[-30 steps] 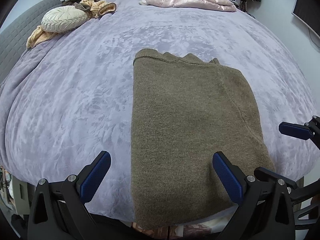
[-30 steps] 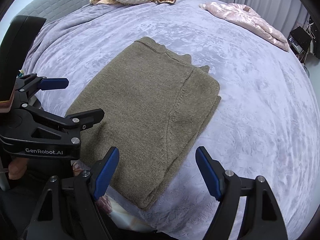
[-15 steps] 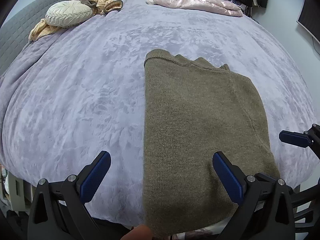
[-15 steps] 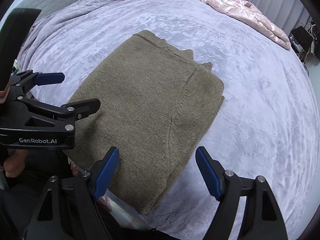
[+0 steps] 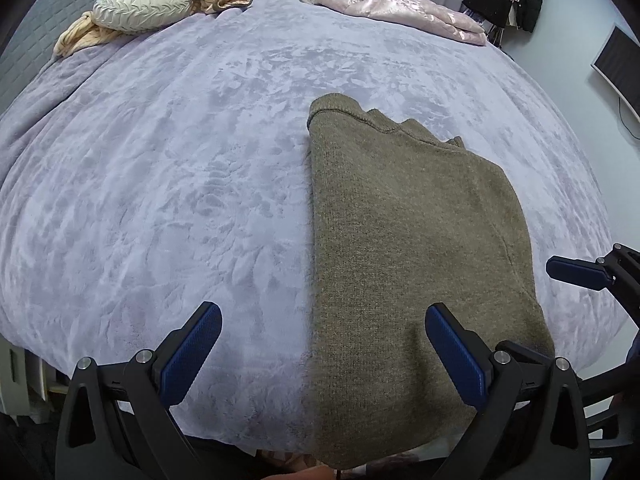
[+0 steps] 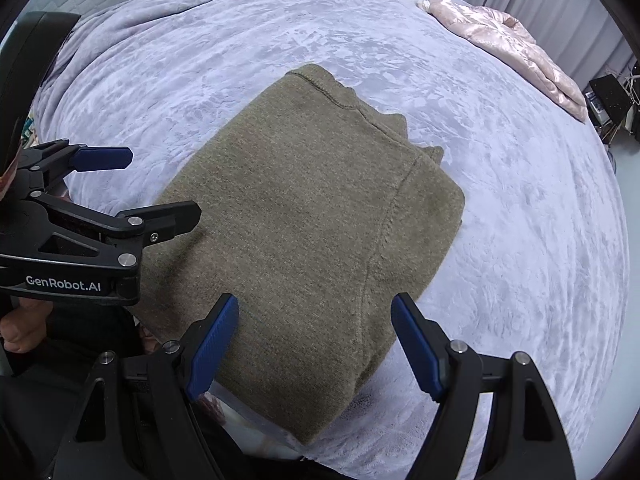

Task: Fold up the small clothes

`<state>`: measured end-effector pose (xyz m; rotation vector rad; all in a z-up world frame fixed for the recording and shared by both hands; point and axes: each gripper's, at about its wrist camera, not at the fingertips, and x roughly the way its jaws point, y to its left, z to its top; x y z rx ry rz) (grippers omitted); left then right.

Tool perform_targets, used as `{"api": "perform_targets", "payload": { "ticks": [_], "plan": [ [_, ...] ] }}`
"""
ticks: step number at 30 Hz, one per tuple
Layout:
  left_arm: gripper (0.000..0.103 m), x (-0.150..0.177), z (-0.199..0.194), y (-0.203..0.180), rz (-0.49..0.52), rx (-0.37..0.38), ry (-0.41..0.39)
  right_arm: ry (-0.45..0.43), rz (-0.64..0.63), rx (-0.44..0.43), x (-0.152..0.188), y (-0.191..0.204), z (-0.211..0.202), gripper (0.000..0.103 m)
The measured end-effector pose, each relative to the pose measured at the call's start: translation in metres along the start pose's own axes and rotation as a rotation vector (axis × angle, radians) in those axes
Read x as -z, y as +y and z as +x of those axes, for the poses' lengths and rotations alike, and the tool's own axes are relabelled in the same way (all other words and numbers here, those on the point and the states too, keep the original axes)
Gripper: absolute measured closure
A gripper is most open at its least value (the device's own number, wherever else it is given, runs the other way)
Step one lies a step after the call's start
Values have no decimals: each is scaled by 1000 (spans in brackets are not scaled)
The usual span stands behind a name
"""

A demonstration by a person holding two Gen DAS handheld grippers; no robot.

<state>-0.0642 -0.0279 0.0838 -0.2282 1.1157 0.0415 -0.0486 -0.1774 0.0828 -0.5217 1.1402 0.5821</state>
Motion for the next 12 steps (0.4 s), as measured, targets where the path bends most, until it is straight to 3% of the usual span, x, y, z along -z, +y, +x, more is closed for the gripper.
{"api": "perform_targets", "payload": {
  "ticks": [12],
  "plan": [
    [1,3,-6,1,-6,-16,-7,-4,-15,-5,0,10,-1,22]
  ]
}}
